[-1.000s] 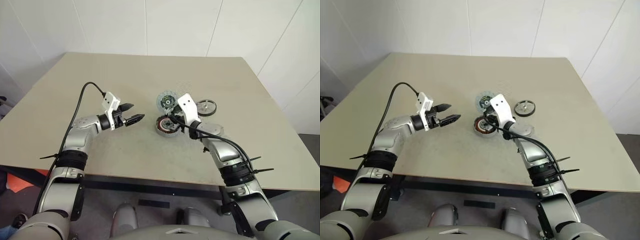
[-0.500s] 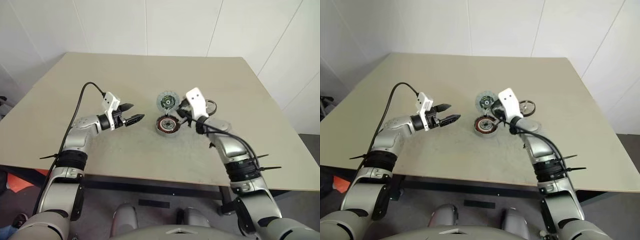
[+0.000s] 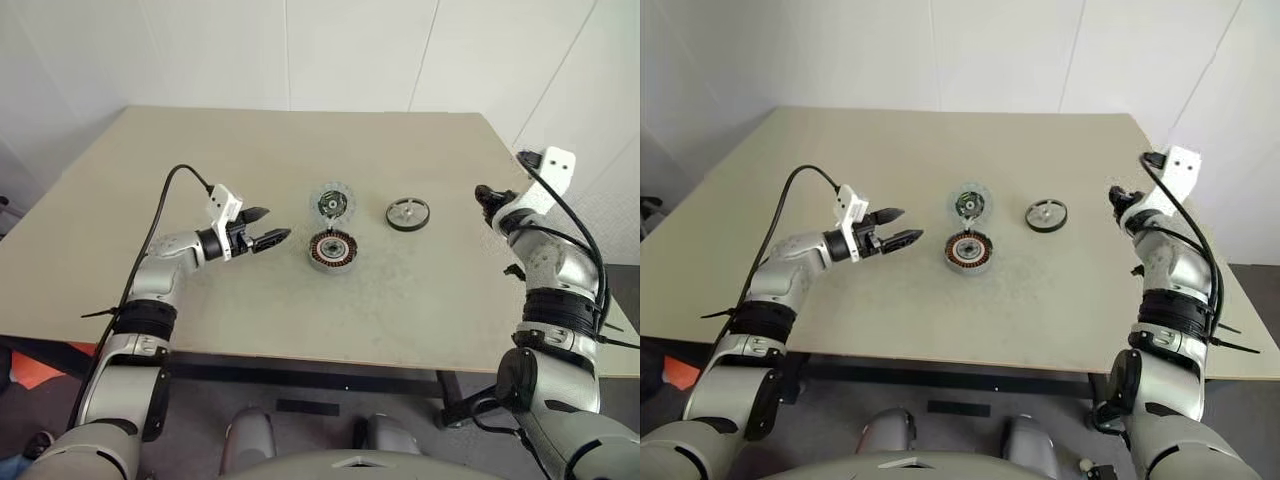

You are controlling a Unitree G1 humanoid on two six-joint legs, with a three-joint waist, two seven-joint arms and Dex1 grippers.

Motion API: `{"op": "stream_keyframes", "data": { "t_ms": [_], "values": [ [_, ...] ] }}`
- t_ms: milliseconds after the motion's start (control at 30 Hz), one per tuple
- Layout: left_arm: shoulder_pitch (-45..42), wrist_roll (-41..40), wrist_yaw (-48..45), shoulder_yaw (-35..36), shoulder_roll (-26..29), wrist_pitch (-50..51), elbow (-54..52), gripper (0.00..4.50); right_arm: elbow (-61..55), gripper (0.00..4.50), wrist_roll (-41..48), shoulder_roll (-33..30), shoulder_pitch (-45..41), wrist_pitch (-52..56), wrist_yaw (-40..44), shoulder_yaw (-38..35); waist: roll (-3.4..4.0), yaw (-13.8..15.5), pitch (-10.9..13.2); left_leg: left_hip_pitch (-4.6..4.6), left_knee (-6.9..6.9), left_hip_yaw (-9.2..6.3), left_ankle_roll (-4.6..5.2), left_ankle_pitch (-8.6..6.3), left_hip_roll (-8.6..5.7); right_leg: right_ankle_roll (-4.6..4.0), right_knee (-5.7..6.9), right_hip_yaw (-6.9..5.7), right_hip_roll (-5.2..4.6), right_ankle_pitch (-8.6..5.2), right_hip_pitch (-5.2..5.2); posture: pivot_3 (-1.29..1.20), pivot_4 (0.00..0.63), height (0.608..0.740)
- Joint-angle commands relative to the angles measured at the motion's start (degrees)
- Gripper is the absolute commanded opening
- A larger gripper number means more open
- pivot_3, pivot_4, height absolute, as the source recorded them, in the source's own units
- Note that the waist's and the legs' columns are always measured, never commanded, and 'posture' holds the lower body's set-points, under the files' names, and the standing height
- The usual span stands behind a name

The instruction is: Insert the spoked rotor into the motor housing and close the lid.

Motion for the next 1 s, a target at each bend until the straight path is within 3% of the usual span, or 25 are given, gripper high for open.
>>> {"op": "stream_keyframes", "data": {
  "t_ms": [33, 333, 1000],
  "values": [
    [-2.27, 0.25, -0.42, -0.05, 0.04, -1.06, 0.08, 4.43, -3.2, 1.92, 8.19, 2.59, -2.76, 5.31, -1.41, -3.4, 0.03, -0.11, 0.0, 0.0, 0.01, 0.0, 0.0, 0.0, 0.0, 0.0, 0.01, 0.0, 0.0, 0.0, 0.0, 0.0, 0.0, 0.74],
    [-3.28, 0.42, -0.89, -0.37, 0.02, -1.72, 1.63, 4.43, -5.93, 1.92, 15.68, 8.85, -0.45, 11.09, -5.76, -4.04, 0.05, 0.99, 0.01, -0.07, 0.0, 0.0, -0.03, 0.02, -0.02, -0.01, -0.03, -0.02, -0.04, 0.0, 0.01, 0.0, 0.0, 0.74],
    [-2.28, 0.33, -0.85, -0.06, 0.65, -1.76, 0.65, 4.43, -3.35, 1.92, 15.34, 9.3, 2.71, 8.36, -6.64, -0.72, 0.06, 0.99, 0.02, -0.1, -0.02, 0.0, -0.18, 0.1, -0.04, 0.02, -0.04, -0.04, -0.07, -0.02, -0.01, 0.0, 0.0, 0.74]
  ]
}}
